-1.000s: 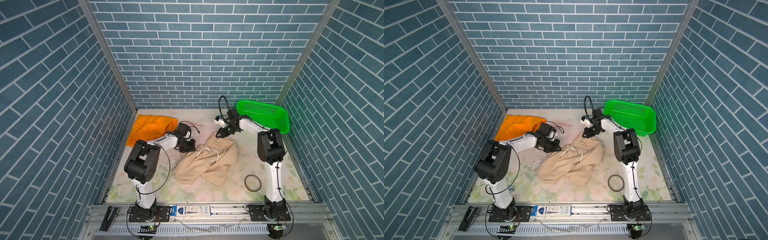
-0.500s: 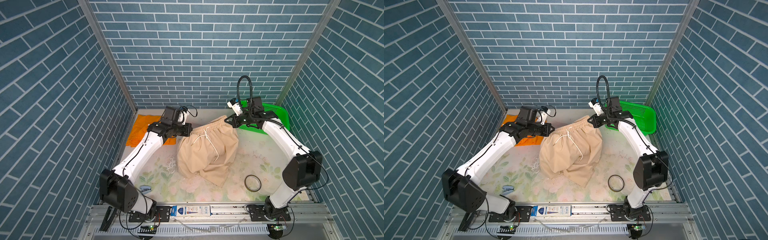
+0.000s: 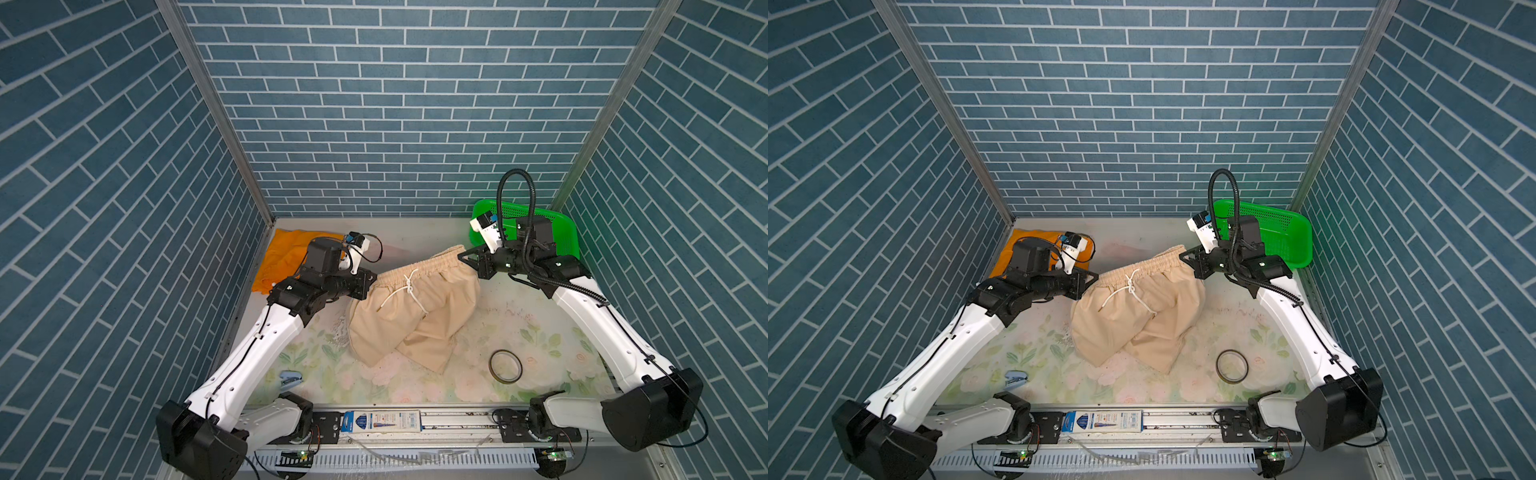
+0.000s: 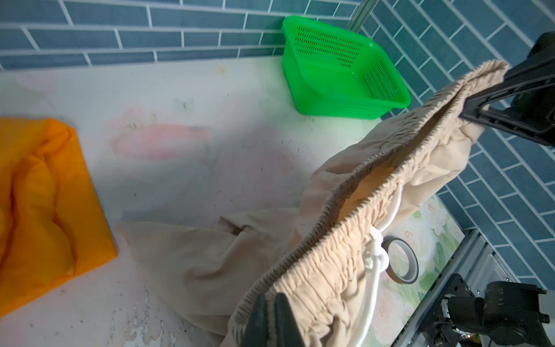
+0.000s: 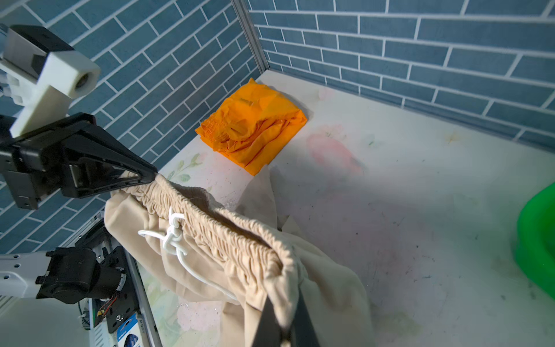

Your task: Fold and stack the shorts

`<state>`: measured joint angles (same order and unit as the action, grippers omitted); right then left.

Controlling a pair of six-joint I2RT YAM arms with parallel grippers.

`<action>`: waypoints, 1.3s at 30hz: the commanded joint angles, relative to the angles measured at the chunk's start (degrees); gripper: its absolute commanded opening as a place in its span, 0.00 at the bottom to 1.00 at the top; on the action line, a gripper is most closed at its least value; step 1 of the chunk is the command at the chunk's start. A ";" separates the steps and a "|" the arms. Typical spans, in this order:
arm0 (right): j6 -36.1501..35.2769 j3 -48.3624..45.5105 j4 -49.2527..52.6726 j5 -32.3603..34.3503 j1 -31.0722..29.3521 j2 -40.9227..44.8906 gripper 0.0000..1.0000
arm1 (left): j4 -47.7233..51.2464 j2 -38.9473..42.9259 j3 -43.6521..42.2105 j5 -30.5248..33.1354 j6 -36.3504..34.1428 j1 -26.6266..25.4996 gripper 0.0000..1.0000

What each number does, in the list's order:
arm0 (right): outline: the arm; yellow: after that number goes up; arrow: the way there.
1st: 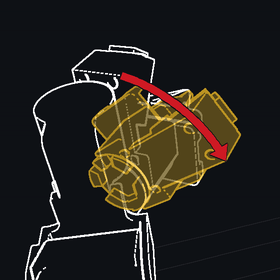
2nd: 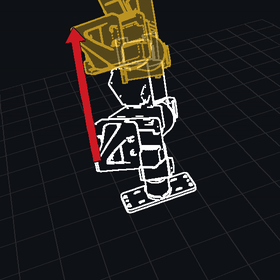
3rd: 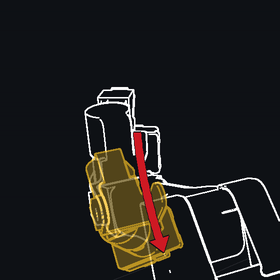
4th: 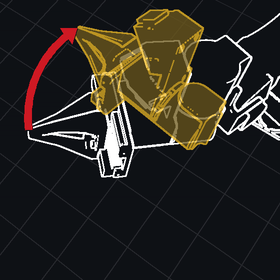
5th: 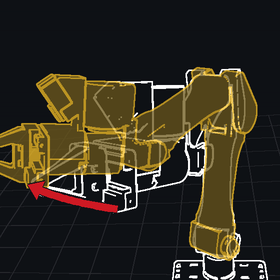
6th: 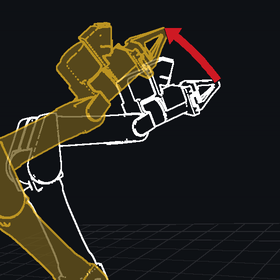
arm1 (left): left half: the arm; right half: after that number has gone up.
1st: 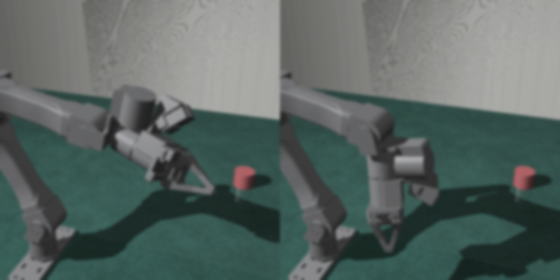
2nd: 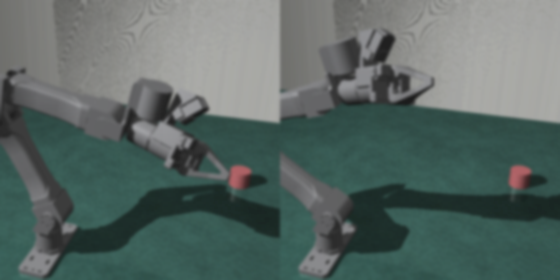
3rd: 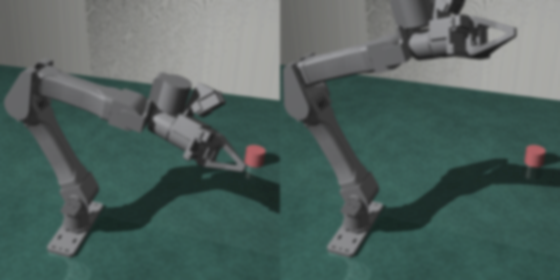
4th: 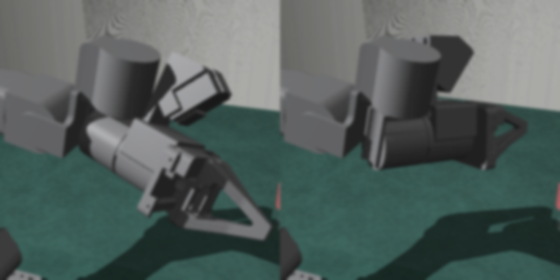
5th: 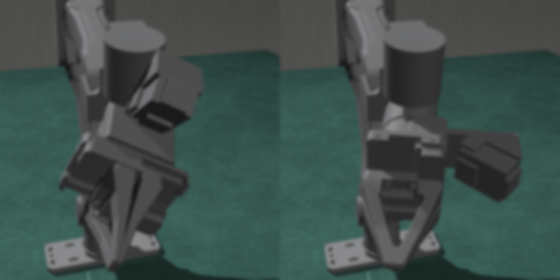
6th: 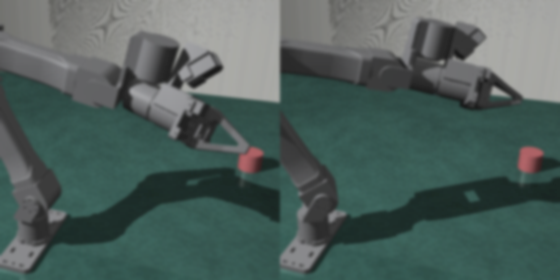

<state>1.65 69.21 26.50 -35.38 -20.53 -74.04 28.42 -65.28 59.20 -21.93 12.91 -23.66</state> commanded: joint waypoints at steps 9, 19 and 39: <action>11.02 -18.08 -8.95 3.25 -4.63 2.12 0.00 | -13.64 -2.67 -18.53 2.70 9.82 -0.09 0.16; 12.67 -23.87 -12.43 4.53 -9.62 -0.40 0.00 | -15.14 -6.96 -24.69 5.71 16.71 -3.97 0.40; 13.82 -25.83 -15.17 1.61 -10.25 0.60 0.00 | -13.64 1.96 -28.84 6.46 21.72 -5.17 0.55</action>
<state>14.41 43.72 11.99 -33.21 -30.61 -74.06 13.85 -63.02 30.81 -17.28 34.85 -28.75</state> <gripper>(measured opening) 0.063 0.547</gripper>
